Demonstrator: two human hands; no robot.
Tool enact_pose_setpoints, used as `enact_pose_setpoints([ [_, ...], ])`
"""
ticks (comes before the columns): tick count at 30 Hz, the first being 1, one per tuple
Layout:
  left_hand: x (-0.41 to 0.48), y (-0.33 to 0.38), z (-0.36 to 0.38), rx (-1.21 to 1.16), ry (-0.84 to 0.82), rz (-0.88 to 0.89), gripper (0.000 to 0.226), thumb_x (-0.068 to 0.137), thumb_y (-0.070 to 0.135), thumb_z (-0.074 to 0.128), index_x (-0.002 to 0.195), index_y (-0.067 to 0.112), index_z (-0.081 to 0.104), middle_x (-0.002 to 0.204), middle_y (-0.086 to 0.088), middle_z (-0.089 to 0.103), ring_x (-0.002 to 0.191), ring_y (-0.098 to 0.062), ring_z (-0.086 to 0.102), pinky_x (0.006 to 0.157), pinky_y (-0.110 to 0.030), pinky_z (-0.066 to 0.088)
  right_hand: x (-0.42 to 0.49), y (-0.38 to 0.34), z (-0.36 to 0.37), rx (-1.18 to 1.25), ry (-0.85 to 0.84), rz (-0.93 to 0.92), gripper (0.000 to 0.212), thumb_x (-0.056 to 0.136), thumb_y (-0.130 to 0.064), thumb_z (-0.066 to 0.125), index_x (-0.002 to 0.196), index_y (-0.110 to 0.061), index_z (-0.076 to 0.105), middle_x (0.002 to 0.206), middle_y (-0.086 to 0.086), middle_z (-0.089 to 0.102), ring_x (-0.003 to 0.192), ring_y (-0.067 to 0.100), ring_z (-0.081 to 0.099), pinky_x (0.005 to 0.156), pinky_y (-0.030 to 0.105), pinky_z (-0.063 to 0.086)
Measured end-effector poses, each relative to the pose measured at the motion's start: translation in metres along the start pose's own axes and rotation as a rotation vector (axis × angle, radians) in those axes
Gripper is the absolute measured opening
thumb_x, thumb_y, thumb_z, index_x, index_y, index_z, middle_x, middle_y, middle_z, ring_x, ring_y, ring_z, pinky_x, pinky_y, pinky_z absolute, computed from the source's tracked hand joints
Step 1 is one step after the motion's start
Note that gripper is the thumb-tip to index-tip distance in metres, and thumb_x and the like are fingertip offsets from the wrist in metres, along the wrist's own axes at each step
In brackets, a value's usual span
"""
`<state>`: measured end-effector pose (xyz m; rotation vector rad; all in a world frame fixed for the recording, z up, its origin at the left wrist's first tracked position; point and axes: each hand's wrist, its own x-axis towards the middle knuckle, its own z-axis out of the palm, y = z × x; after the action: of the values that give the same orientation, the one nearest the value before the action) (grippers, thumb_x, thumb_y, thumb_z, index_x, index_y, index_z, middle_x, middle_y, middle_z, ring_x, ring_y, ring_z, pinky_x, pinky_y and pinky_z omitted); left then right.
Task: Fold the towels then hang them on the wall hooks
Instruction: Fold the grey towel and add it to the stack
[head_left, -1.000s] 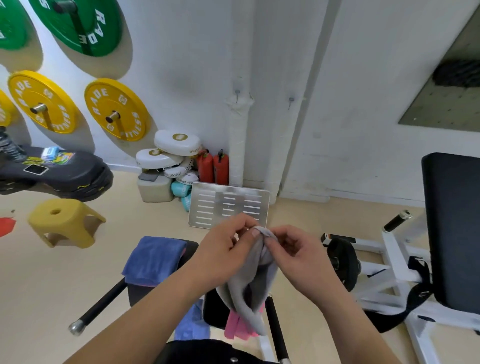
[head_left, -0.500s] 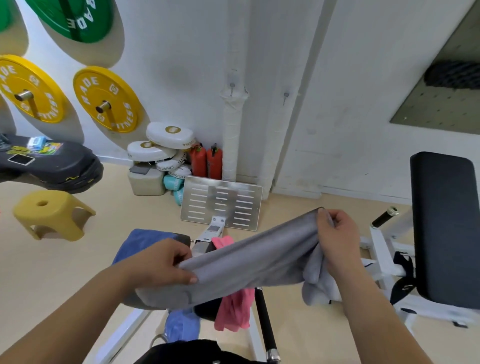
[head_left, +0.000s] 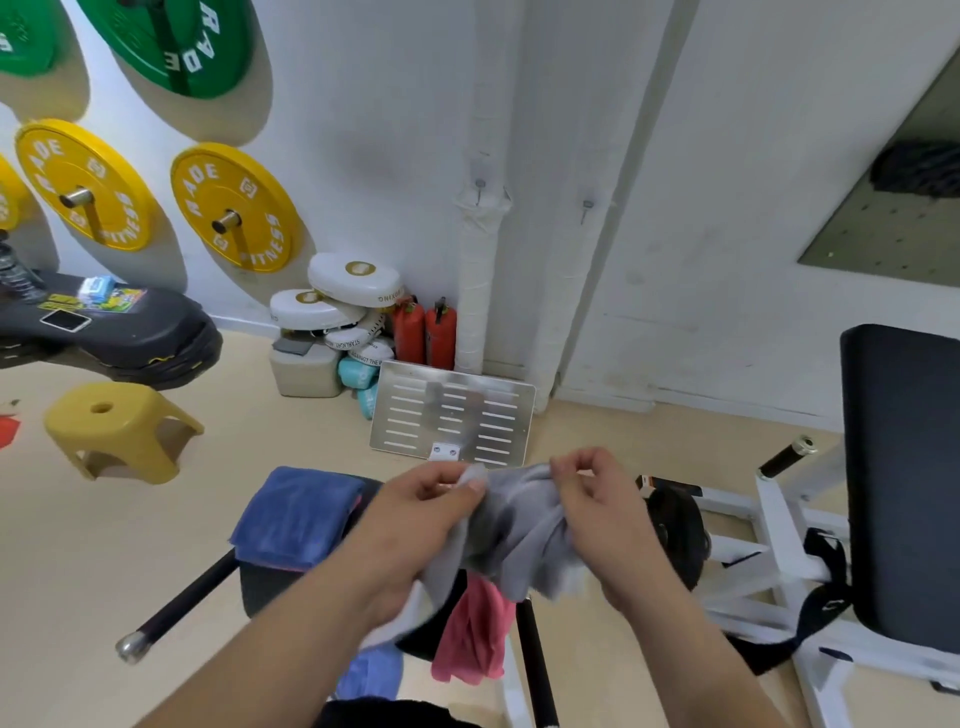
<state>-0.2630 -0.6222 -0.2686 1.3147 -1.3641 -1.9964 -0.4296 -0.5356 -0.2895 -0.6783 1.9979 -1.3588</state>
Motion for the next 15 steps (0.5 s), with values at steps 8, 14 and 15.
enact_pose_setpoints([
  [8,-0.011,-0.001,0.021,0.228,-0.171,0.209,0.052,0.089,-0.008,0.059,0.110,0.035,0.077,0.105,0.005,0.080,0.106,-0.014,0.073,0.095,-0.030,0.058,-0.022,-0.003,0.003,0.155,-0.107,-0.064,0.012,0.101,-0.021,0.064,0.094,-0.011,0.059,0.079,0.005,0.074,0.072,0.009,0.068,0.066,0.026,0.055],
  [14,0.000,-0.005,0.019,0.411,-0.027,0.495,0.045,0.089,0.002,0.072,0.107,0.044,0.073,0.109,0.023,0.068,0.093,-0.001,0.069,0.082,-0.018,0.055,-0.031,-0.001,0.001,0.147,-0.190,-0.155,0.010,0.096,-0.010,0.069,0.087,-0.013,0.066,0.081,0.005,0.072,0.079,0.012,0.067,0.074,0.024,0.056],
  [15,0.001,-0.007,0.020,0.463,-0.059,0.536,0.048,0.089,0.001,0.071,0.107,0.045,0.073,0.112,0.024,0.065,0.099,0.001,0.067,0.085,-0.014,0.053,-0.031,0.000,-0.001,0.123,-0.204,-0.171,0.013,0.096,-0.011,0.070,0.084,-0.017,0.067,0.081,0.002,0.071,0.080,0.014,0.067,0.075,0.027,0.057],
])
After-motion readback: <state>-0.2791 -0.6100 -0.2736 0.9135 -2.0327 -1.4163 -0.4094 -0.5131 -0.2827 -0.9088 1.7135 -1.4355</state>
